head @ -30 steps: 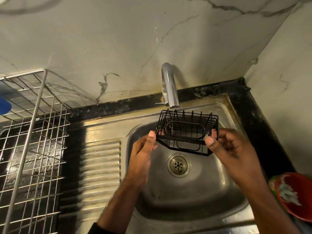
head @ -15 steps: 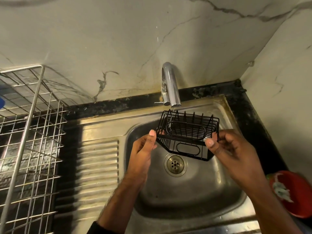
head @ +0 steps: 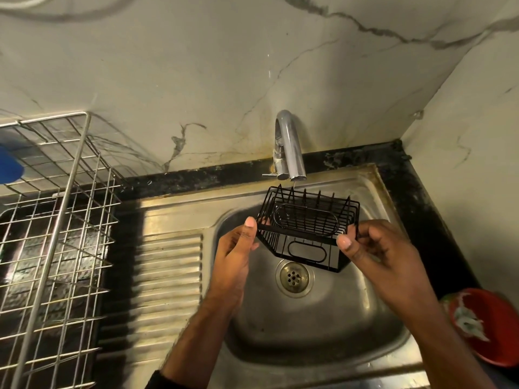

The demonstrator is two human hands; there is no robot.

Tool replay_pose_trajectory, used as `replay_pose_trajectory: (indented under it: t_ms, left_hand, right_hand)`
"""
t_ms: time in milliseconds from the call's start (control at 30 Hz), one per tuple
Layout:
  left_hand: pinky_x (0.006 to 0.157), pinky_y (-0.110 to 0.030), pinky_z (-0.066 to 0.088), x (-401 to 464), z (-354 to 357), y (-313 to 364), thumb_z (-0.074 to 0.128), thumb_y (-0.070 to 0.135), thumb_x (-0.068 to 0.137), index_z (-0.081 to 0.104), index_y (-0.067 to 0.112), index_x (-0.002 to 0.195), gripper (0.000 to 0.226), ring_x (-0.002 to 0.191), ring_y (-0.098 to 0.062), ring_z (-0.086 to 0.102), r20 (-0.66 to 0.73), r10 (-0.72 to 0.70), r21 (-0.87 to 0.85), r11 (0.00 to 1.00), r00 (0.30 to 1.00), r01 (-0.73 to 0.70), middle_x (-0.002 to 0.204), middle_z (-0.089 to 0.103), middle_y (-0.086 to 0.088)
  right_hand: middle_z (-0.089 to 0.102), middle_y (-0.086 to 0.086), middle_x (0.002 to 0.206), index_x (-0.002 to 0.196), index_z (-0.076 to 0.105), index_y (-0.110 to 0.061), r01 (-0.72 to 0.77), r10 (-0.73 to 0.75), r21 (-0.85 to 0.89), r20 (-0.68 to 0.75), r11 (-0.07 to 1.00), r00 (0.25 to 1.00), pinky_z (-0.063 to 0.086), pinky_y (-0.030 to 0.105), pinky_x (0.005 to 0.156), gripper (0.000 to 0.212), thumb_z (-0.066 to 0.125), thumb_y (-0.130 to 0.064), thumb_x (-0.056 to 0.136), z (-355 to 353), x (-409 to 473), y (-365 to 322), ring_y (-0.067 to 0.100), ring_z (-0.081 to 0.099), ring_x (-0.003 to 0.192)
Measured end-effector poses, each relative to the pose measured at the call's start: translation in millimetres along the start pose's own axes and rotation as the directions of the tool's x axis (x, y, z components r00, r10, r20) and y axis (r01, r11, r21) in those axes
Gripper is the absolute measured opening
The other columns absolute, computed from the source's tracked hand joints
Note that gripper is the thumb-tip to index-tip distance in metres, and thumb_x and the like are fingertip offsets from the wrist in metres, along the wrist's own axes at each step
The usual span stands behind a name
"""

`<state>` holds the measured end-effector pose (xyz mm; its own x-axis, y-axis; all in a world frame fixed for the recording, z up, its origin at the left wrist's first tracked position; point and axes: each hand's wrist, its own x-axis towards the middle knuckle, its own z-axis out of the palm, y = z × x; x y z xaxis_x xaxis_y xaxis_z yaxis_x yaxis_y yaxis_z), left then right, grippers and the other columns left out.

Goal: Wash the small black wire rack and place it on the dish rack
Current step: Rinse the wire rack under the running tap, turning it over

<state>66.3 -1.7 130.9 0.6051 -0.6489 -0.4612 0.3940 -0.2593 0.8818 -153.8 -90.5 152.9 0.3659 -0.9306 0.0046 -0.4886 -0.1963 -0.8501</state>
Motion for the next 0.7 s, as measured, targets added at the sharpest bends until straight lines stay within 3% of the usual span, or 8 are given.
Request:
replay_pose_trajectory:
  t_ms: [167, 300, 467, 700]
  left_hand:
    - [0.114, -0.052, 0.042, 0.5, 1.8, 1.8, 0.074, 0.071, 0.074, 0.069, 0.016, 0.116, 0.069, 0.114, -0.021, 0.069, 0.006, -0.02, 0.003, 1.0, 1.0, 0.02, 0.122, 0.072, -0.003]
    - [0.114, -0.053, 0.042, 2.5, 3.9, 1.4, 0.072, 0.075, 0.064, 0.068, 0.016, 0.121, 0.082, 0.117, -0.021, 0.069, 0.03, -0.003, 0.016, 1.0, 1.0, 0.003, 0.127, 0.071, -0.005]
    - [0.114, -0.052, 0.043, 3.2, 7.7, 1.2, 0.074, 0.073, 0.066, 0.065, 0.012, 0.122, 0.084, 0.115, -0.021, 0.069, 0.031, -0.012, 0.019, 1.0, 0.999, 0.012, 0.127, 0.07, -0.008]
    - [0.112, -0.051, 0.045, 4.4, 5.8, -2.5, 0.073, 0.085, 0.059, 0.067, 0.01, 0.123, 0.098, 0.116, -0.021, 0.069, 0.04, -0.001, 0.054, 0.999, 0.999, -0.001, 0.126, 0.071, -0.008]
  right_hand:
    - [0.064, -0.013, 0.1, 0.09, 0.067, -0.033, -0.001, 0.001, 0.003, -0.006, 1.0, 1.0, 0.05, 0.02, 0.08, 0.03, 0.063, -0.062, 0.085, 0.4, 1.6, -2.0, 0.005, 0.064, 0.094]
    - [0.064, -0.014, 0.1, 0.09, 0.067, -0.034, -0.004, 0.004, 0.008, -0.009, 1.0, 1.0, 0.049, 0.018, 0.079, 0.034, 0.062, -0.067, 0.084, -1.5, 2.3, -2.2, 0.004, 0.064, 0.095]
    - [0.065, -0.011, 0.101, 0.09, 0.068, -0.031, -0.037, 0.038, 0.04, -0.014, 0.998, 0.999, 0.05, 0.021, 0.08, 0.027, 0.066, -0.055, 0.08, -2.7, 2.9, -2.6, 0.004, 0.064, 0.094]
    - [0.065, -0.011, 0.101, 0.094, 0.068, -0.031, -0.04, 0.041, 0.056, -0.01, 0.998, 0.999, 0.048, 0.014, 0.079, 0.026, 0.066, -0.053, 0.08, -3.8, 2.4, -4.4, 0.002, 0.065, 0.094]
